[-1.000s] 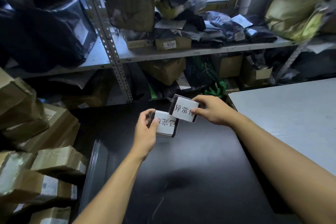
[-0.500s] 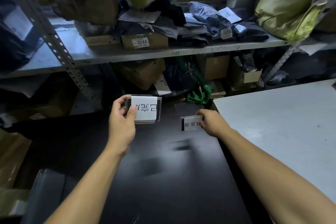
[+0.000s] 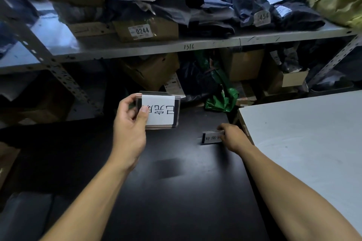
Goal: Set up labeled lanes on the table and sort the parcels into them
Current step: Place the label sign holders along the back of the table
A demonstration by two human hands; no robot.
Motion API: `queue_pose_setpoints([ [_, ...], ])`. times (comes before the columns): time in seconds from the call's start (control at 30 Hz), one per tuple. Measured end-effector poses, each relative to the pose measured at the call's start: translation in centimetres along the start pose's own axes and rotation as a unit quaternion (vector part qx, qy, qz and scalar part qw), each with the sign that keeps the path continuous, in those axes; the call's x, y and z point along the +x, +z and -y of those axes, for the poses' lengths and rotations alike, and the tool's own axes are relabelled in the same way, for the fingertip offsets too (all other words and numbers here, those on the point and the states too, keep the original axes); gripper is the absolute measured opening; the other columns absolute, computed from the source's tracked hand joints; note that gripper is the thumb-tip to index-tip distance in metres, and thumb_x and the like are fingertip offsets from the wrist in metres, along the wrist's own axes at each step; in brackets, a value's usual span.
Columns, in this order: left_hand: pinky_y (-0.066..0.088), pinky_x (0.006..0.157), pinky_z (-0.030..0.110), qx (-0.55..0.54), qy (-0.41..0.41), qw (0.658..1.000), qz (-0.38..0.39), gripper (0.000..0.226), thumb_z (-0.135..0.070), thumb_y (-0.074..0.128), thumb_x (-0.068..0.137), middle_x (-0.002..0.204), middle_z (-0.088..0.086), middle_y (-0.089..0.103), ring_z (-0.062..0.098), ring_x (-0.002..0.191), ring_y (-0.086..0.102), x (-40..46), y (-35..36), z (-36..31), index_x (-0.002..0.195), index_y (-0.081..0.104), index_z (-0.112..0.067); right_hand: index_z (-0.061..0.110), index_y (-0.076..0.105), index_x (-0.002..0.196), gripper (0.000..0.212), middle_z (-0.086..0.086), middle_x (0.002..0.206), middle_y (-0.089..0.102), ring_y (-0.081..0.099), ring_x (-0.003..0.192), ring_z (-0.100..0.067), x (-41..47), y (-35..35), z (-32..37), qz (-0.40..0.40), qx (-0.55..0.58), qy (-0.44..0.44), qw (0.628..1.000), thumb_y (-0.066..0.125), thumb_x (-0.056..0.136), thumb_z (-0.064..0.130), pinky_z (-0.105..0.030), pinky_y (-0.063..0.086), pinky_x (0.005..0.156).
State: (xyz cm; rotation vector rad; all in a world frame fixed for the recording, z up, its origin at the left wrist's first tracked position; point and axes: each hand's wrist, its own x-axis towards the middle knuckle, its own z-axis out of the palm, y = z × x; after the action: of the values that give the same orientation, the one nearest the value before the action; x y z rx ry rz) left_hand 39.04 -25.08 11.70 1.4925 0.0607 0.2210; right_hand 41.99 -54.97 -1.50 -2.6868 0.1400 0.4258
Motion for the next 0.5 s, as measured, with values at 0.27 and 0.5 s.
queue_pose_setpoints([
  [0.27,0.050,0.094,0.034,0.008,-0.023,1.000,-0.015,0.027,-0.009,0.055,0.099,0.112,-0.003,0.071,0.011,0.108,0.065,-1.3,0.0,-1.1,0.113,0.057,-0.032,0.014,0.056,0.136,0.044,-0.013,0.135,0.059,0.058,0.119,-0.031,-0.7,-1.7,1.6,0.006,-0.002,-0.001,1.000,0.049,0.093,0.007,-0.036,0.047,0.095],
  [0.5,0.052,0.085,0.021,0.022,-0.025,0.999,-0.025,0.028,-0.006,0.054,0.099,0.102,-0.013,0.074,0.001,0.098,0.067,-3.5,-1.1,-3.9,0.112,0.056,-0.031,0.019,0.064,0.121,0.029,0.010,0.109,0.067,0.060,0.102,-0.002,-7.0,-10.7,13.0,-0.200,0.227,-0.216,0.928,0.051,0.097,0.014,-0.005,0.039,0.083],
])
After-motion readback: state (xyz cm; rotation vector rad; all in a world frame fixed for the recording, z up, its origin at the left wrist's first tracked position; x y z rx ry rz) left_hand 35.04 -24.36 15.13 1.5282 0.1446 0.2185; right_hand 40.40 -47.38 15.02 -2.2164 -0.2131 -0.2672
